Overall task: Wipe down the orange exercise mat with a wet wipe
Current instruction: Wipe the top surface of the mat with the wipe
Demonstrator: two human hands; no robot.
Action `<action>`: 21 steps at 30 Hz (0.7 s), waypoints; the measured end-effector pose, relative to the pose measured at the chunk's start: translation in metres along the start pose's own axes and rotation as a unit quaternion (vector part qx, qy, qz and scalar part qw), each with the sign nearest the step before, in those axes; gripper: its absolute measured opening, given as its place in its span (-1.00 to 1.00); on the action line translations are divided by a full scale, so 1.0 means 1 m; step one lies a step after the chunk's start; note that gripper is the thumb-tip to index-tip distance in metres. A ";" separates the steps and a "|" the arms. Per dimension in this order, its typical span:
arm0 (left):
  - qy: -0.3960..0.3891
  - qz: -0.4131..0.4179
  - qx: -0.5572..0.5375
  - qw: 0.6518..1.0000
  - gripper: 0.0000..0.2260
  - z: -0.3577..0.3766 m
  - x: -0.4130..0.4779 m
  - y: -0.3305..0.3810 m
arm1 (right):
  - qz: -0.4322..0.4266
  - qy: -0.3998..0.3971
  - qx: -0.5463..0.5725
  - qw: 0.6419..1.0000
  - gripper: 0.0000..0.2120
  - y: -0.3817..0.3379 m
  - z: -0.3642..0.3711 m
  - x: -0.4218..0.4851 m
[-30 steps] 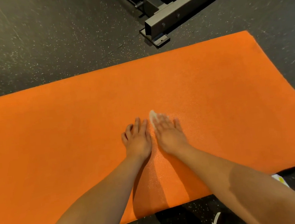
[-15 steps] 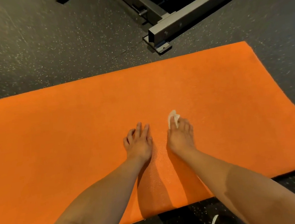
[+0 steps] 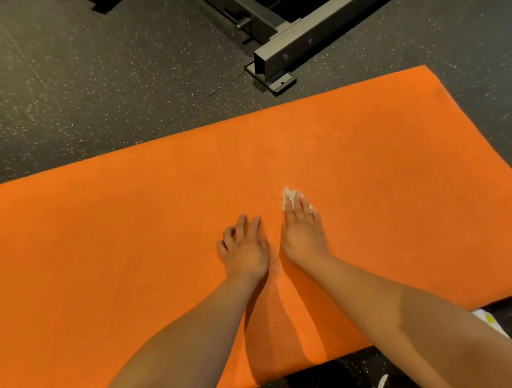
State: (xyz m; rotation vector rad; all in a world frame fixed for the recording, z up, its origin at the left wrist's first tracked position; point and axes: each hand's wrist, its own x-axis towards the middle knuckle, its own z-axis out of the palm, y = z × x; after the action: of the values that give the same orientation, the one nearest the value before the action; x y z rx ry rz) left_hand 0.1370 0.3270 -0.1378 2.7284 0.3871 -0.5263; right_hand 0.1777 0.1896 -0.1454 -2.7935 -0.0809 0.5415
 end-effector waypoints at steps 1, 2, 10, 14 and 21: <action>0.011 -0.005 -0.005 1.000 -0.57 -0.001 0.003 0.002 | -0.014 -0.011 0.008 1.000 -0.38 -0.007 0.000 0.001; 0.019 -0.008 -0.014 1.000 -0.58 -0.002 0.007 0.003 | -0.054 -0.027 0.014 0.998 -0.39 -0.014 0.003 -0.001; 0.003 0.026 0.008 1.000 -0.56 -0.002 0.013 -0.010 | -0.036 -0.014 -0.022 0.999 -0.43 0.023 -0.010 0.020; 0.024 0.007 0.007 1.000 -0.57 -0.006 0.021 0.001 | 0.016 -0.003 0.010 1.000 -0.36 0.008 -0.009 0.031; -0.027 0.032 0.000 0.999 -0.51 -0.018 0.049 0.005 | -0.147 -0.047 -0.036 0.987 -0.44 -0.001 -0.008 0.030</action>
State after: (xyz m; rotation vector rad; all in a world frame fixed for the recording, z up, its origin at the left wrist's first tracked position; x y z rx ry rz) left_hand 0.1877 0.3388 -0.1404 2.7098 0.2836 -0.5820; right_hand 0.2082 0.1917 -0.1483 -2.7514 -0.5339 0.6052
